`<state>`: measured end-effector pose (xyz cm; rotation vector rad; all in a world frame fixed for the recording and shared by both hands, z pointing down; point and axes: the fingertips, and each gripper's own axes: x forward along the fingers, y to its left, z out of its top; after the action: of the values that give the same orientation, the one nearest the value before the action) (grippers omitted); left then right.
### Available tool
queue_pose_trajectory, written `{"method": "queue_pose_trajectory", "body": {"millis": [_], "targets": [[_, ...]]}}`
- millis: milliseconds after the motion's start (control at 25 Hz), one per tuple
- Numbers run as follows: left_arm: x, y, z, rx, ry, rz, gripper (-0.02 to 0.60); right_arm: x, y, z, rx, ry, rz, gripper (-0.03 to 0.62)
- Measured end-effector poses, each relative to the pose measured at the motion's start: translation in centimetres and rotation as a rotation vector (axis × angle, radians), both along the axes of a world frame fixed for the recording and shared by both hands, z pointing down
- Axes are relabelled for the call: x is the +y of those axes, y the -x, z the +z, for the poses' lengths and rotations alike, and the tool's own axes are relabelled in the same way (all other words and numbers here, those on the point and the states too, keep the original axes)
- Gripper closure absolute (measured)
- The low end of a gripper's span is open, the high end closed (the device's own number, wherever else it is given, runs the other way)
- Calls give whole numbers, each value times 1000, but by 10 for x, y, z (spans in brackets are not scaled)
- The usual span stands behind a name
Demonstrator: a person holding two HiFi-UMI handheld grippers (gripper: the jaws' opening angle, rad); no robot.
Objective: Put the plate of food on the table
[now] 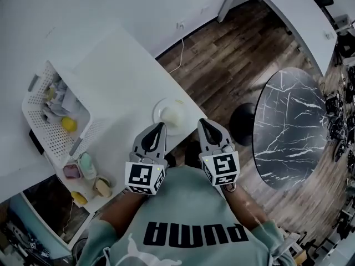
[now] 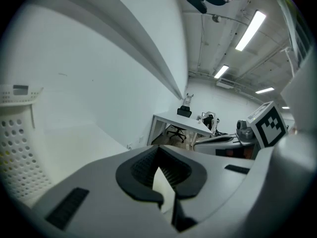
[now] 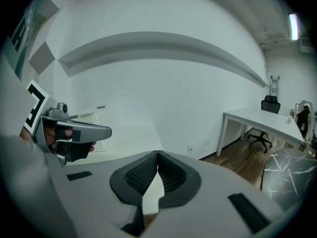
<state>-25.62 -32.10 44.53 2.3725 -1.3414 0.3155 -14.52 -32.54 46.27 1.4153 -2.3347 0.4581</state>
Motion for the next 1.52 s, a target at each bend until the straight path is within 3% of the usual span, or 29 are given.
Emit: {"method": "queue_pose_trajectory", "body": {"millis": [160,400,880,1120,1520], "targets": [[-7,11,25,36,97,-47,575,-8,3,25,-34,92,-49,585],[-14,28,75,69,263,-113,484,-13,1,72,-63,242,-81,584],[-23,46,149,133,531,-170,474,-24,2,122,-207,468,-40,560],[-21,47,165,128,583,-157,474,-21,5,137,-240,540,-20,560],[-22,47,176,152,637,-154,474,-22,10,146,-258,574,14,560]]}}
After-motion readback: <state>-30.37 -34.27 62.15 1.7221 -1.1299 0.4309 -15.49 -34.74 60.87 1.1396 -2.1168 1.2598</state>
